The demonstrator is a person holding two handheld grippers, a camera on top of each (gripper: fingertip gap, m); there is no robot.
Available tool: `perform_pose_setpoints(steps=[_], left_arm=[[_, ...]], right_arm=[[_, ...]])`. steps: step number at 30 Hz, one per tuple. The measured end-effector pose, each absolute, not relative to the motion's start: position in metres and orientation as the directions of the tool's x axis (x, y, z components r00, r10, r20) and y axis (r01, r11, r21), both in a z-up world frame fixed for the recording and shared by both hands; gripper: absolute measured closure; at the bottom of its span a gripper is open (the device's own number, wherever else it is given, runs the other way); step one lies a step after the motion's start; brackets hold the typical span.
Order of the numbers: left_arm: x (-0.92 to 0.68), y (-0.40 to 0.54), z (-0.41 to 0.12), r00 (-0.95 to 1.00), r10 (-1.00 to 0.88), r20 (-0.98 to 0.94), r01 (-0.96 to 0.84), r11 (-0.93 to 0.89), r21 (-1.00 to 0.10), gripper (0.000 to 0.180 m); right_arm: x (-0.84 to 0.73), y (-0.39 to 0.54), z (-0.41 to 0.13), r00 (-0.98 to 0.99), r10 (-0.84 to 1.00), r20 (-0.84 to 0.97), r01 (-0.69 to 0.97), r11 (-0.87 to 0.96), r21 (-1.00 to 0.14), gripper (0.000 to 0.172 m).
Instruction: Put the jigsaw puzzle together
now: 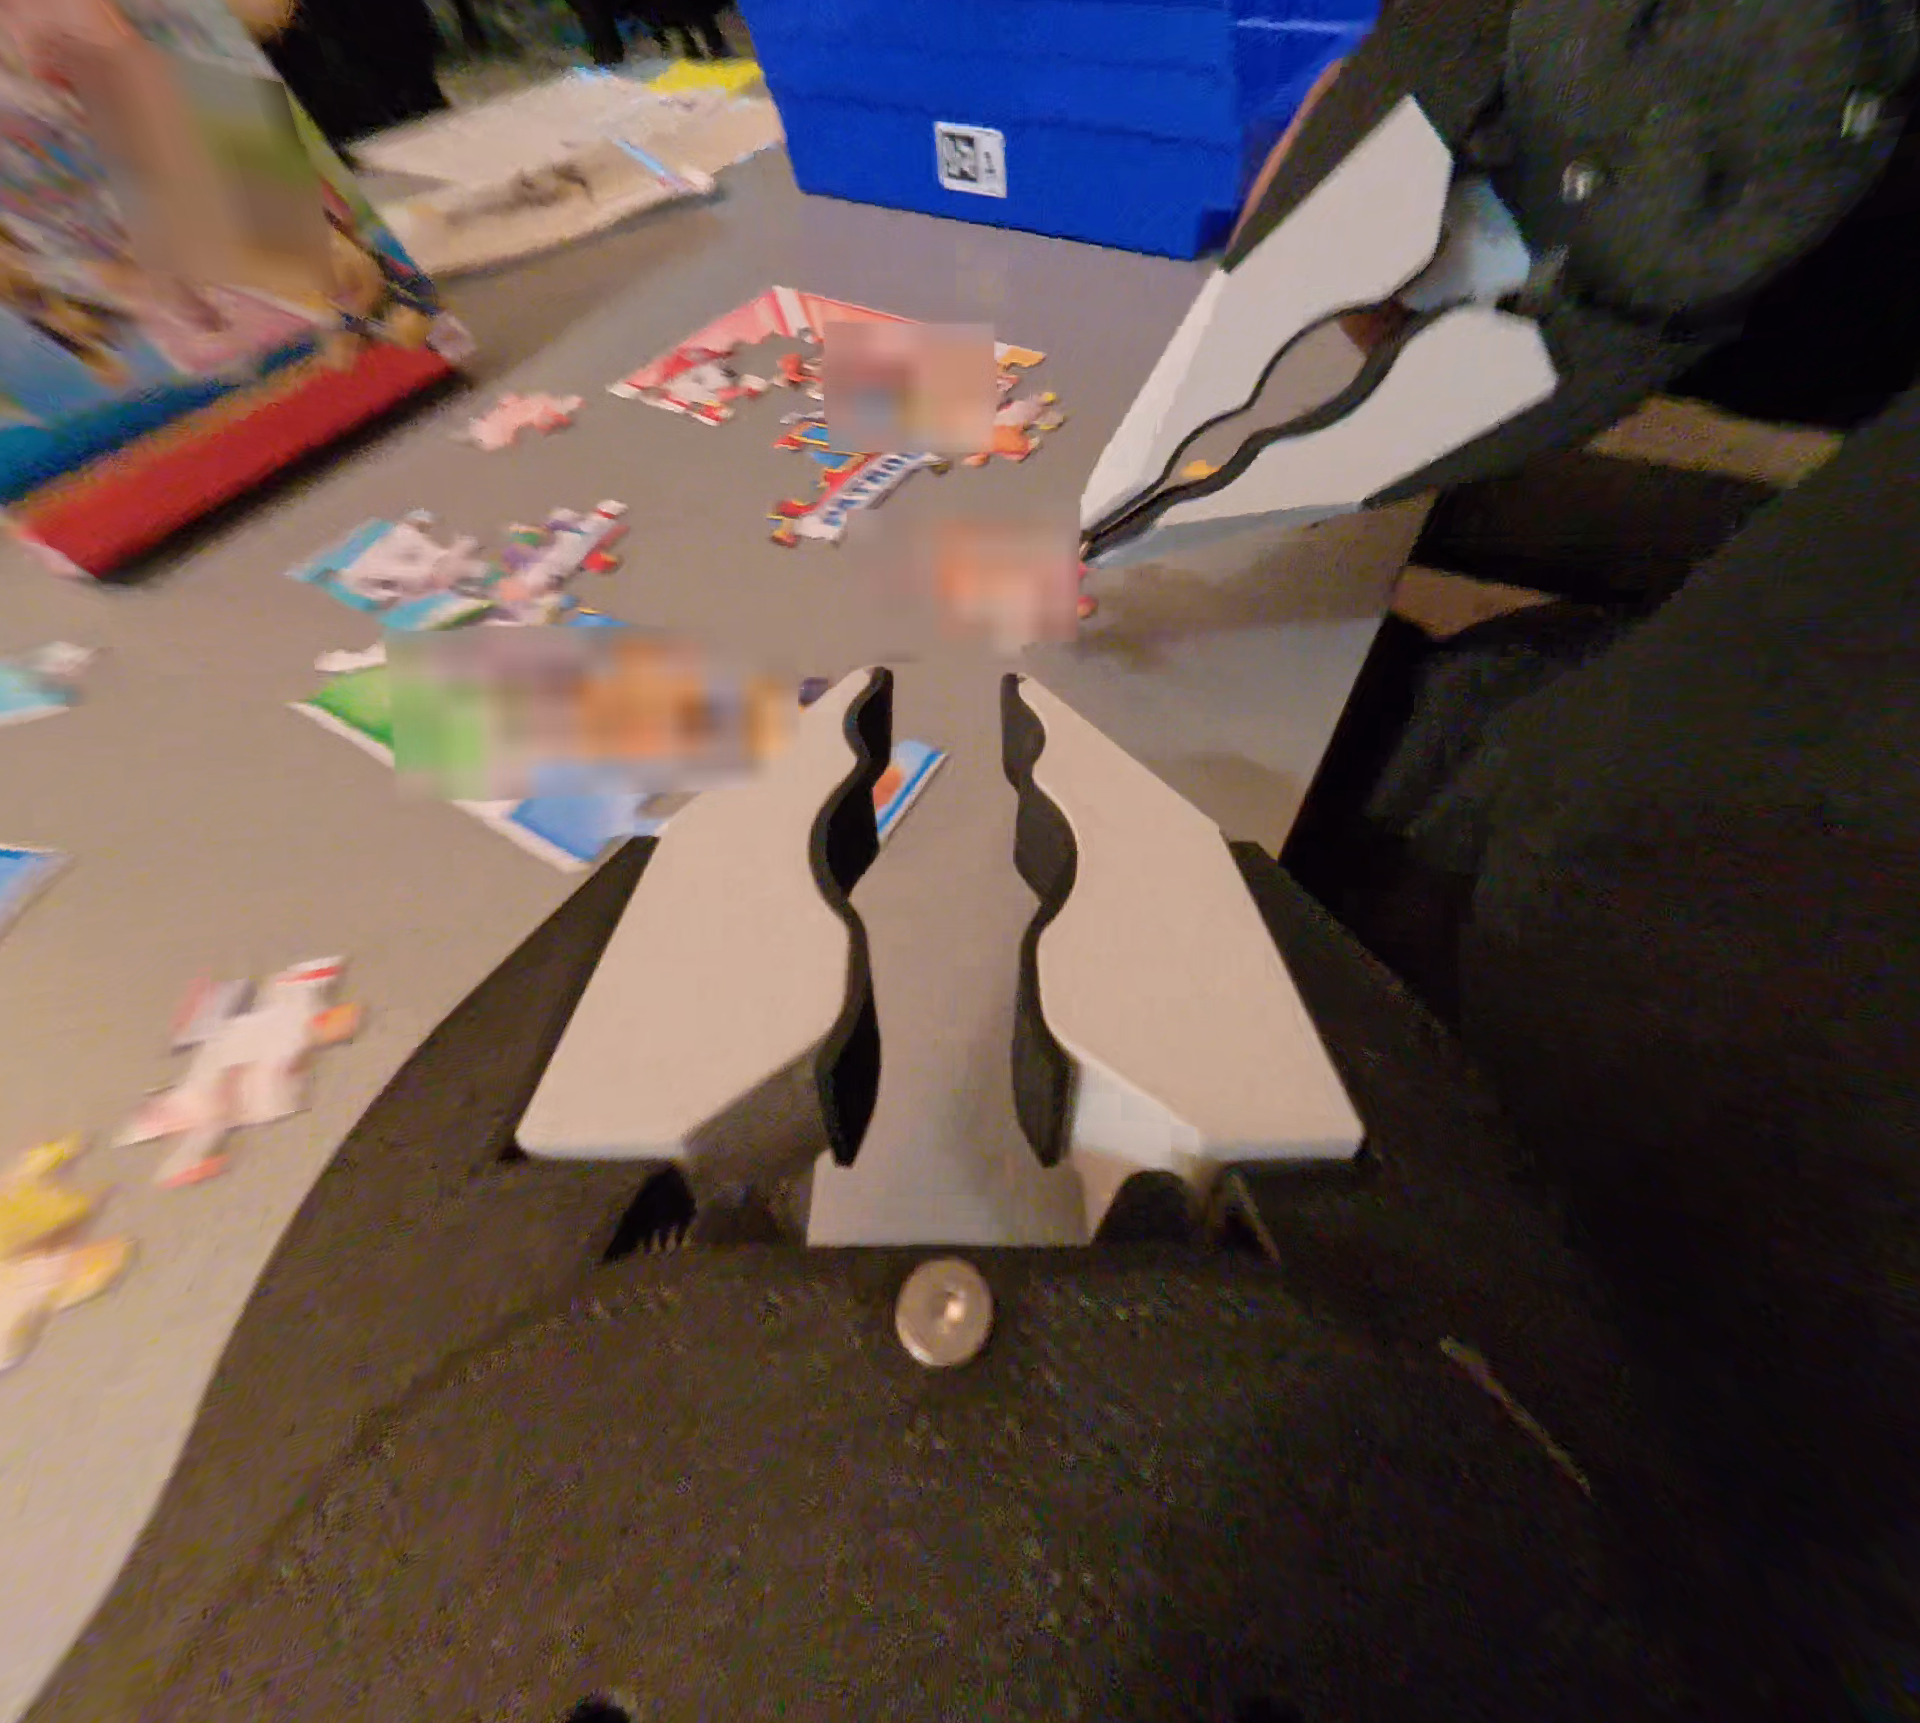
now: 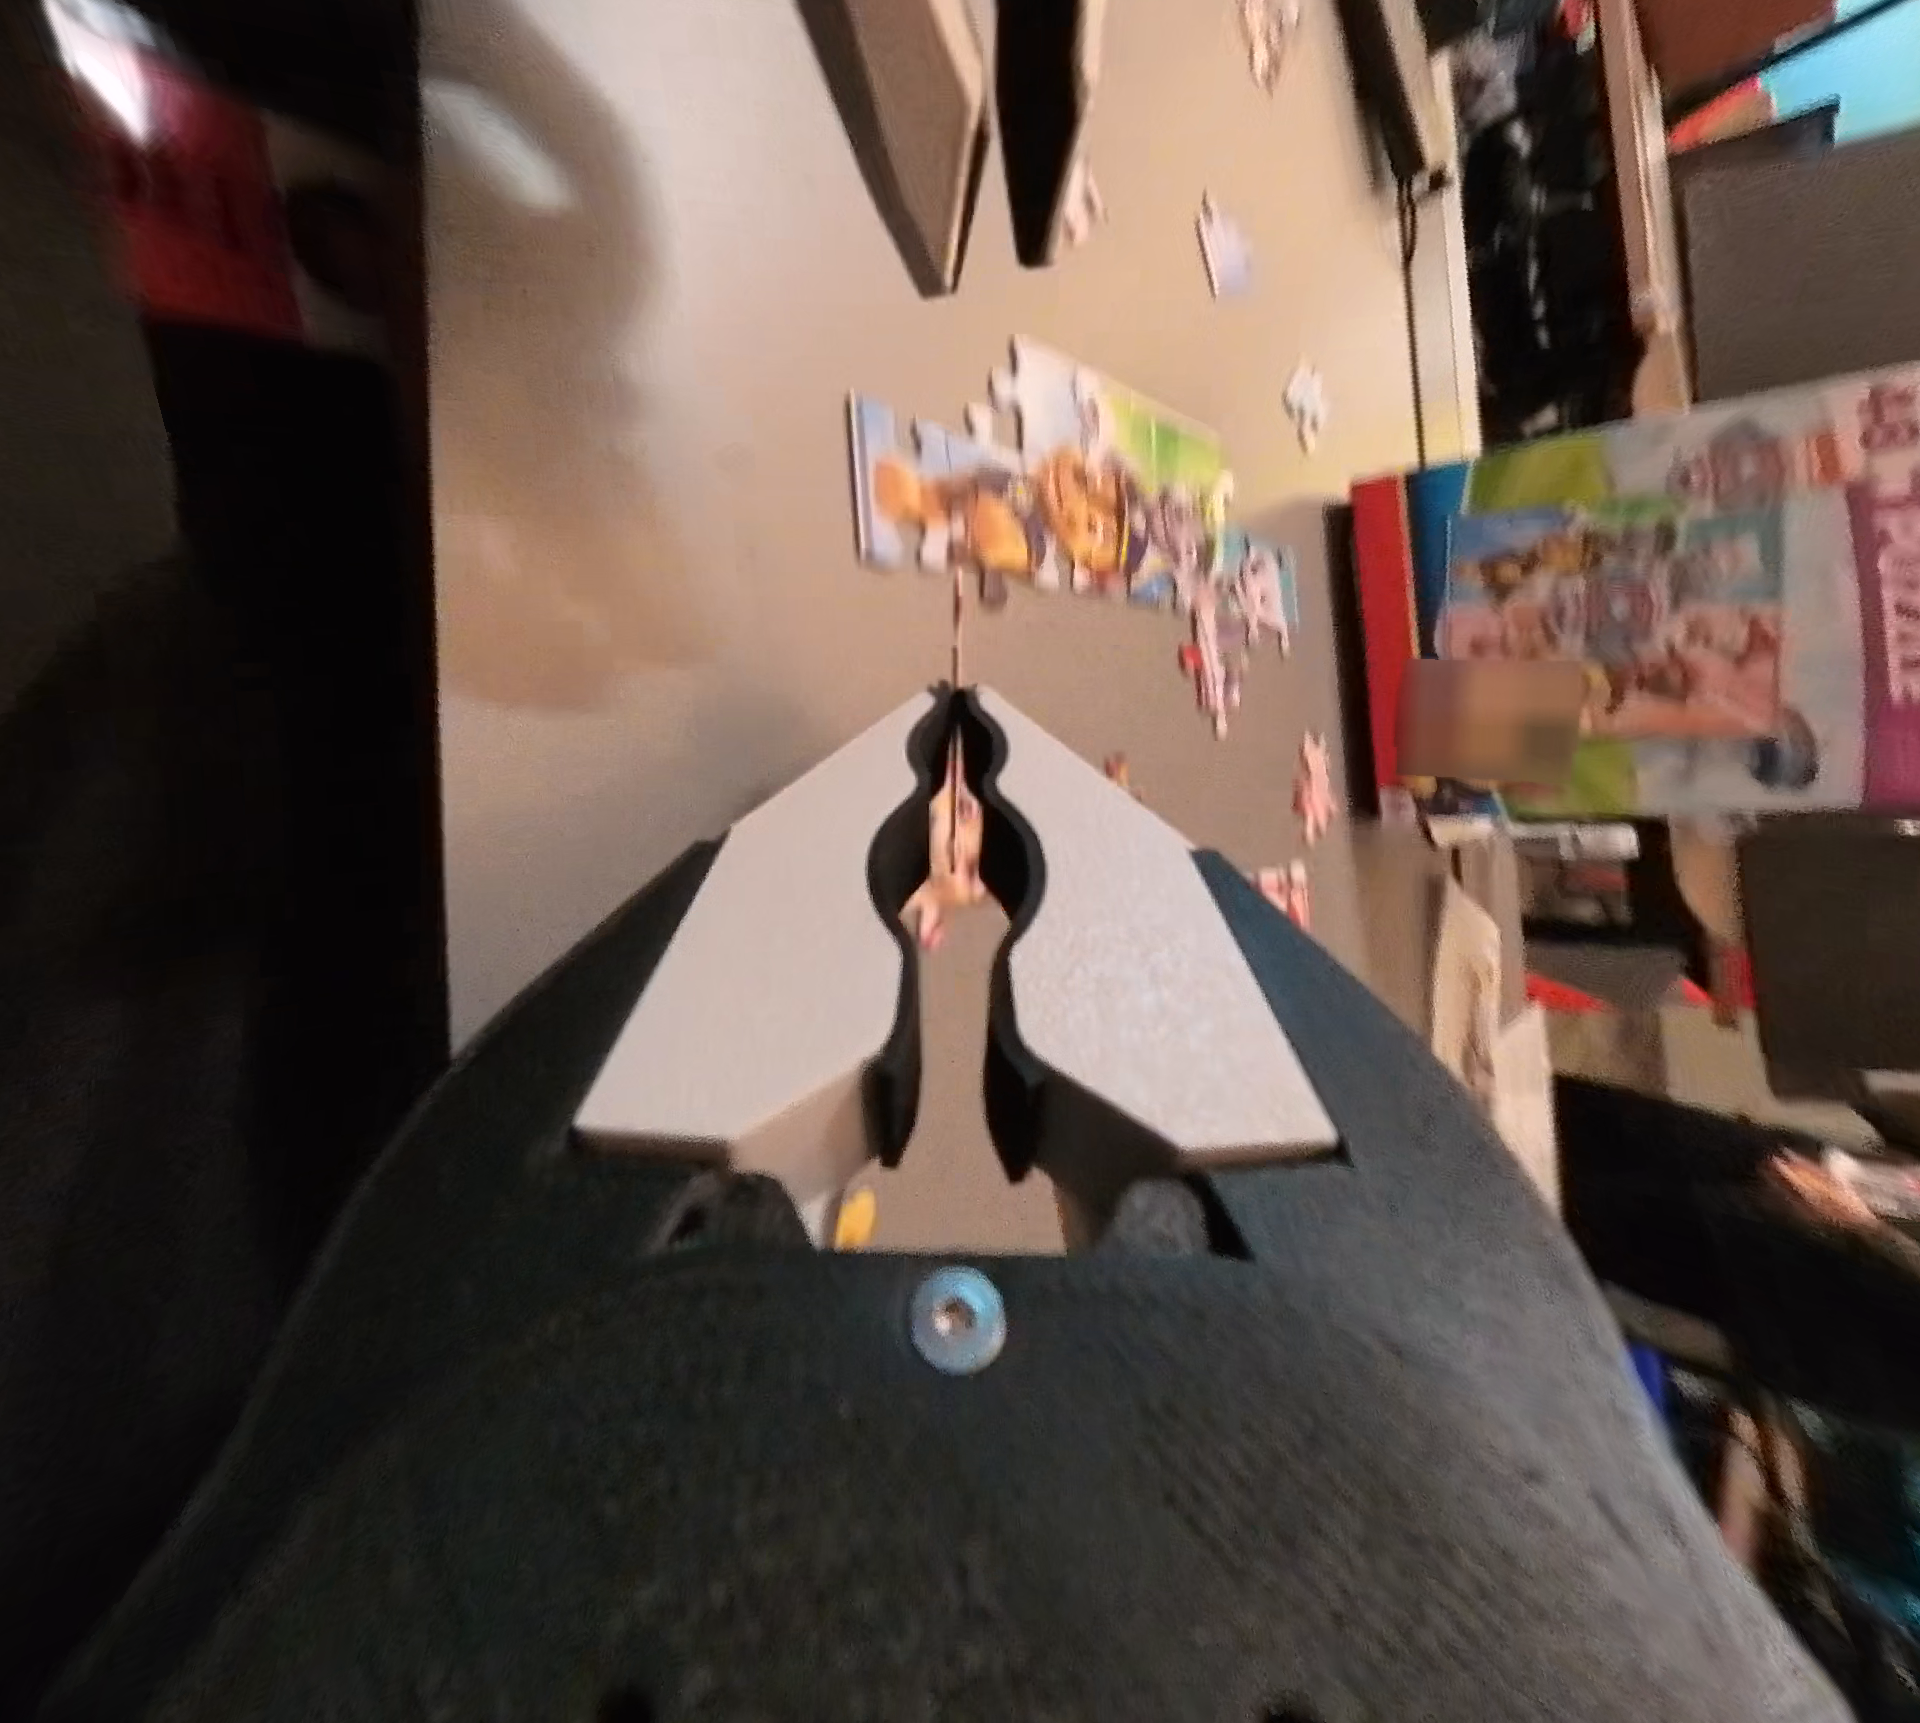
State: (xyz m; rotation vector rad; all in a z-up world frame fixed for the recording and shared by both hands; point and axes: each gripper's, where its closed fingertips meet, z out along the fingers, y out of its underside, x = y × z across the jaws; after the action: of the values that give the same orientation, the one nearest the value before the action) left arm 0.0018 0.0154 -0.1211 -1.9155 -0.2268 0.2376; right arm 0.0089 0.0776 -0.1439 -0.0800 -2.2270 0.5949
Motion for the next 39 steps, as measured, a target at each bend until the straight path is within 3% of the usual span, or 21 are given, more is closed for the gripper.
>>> perform_pose_setpoints(steps=[3, 6, 10, 14, 23, 32, 39], left_arm=[[0.010, 0.052, -0.134, 0.959, 0.194, 0.207, 0.268, -0.381, -0.885, 0.157], [0.008, 0.078, -0.149, 0.929, 0.166, 0.329, 0.369, -0.445, -0.816, 0.161], [-0.004, 0.098, -0.165, 0.927, 0.183, 0.327, 0.374, -0.501, -0.781, 0.172], [-0.012, 0.103, -0.177, 0.946, 0.190, 0.264, 0.325, -0.564, -0.759, 0.178], [-0.010, 0.105, -0.188, 0.938, 0.181, 0.296, 0.343, -0.620, -0.706, 0.178], [-0.012, 0.105, -0.190, 0.951, 0.198, 0.239, 0.310, -0.638, -0.705, 0.177], [-0.013, 0.105, -0.191, 0.948, 0.206, 0.241, 0.317, -0.639, -0.701, 0.175]], right_arm=[[0.017, 0.096, -0.155, -0.611, 0.207, 0.764, -0.114, 0.932, -0.344, 0.172], [0.023, 0.097, -0.161, -0.572, 0.203, 0.794, -0.100, 0.944, -0.313, 0.172], [0.023, 0.095, -0.163, -0.545, 0.265, 0.795, -0.055, 0.935, -0.349, 0.172], [0.020, 0.095, -0.172, -0.527, 0.258, 0.810, 0.002, 0.953, -0.303, 0.172], [0.023, 0.097, -0.188, -0.551, 0.231, 0.802, 0.018, 0.964, -0.265, 0.170], [0.031, 0.102, -0.182, -0.608, 0.385, 0.695, 0.059, 0.894, -0.444, 0.153], [0.029, 0.106, -0.182, -0.638, 0.531, 0.557, 0.146, 0.794, -0.590, 0.151]])
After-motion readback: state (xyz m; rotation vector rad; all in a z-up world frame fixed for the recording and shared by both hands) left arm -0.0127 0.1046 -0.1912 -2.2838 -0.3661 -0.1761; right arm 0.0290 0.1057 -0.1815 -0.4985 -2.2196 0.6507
